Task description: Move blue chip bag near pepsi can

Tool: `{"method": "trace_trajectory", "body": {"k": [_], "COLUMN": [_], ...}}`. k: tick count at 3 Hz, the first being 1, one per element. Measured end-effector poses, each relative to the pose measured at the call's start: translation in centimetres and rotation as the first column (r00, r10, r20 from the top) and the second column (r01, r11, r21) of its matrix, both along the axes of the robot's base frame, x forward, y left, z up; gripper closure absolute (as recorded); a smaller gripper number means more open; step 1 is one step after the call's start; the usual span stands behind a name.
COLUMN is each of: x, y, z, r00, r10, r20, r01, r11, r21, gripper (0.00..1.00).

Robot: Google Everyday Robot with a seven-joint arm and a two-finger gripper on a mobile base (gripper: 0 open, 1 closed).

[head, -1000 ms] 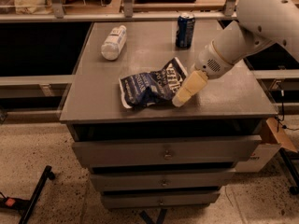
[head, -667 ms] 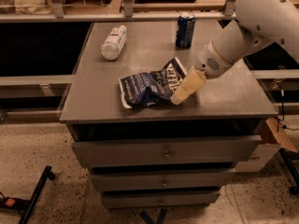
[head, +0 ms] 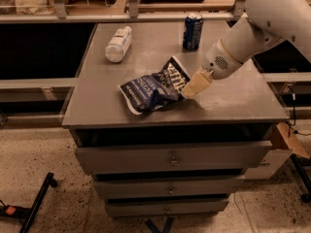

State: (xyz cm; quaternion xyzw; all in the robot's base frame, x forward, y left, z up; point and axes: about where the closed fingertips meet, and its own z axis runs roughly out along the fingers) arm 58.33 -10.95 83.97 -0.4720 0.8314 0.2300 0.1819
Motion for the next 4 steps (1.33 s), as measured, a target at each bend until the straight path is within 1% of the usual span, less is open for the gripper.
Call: {"method": "trace_trajectory", "body": {"k": [1, 2, 3, 4], "x": [0.01, 0.02, 0.02, 0.76], "y": [0.16, 0.34, 0.34, -0.11], "z": [-0.14, -0.27, -0.27, -0.33], "r00": [1.0000, 1.0000, 1.0000, 0.9994], "r10": [0.003, 0.006, 0.006, -0.033], "r20": [-0.002, -0.004, -0.004, -0.002], "r01": [-0.003, -0.006, -0.006, 0.033], "r11": [1.000, 1.000, 1.000, 0.999], "r21": [0.000, 0.001, 0.001, -0.033], "gripper": [0.86, 1.00, 1.00, 1.00]}}
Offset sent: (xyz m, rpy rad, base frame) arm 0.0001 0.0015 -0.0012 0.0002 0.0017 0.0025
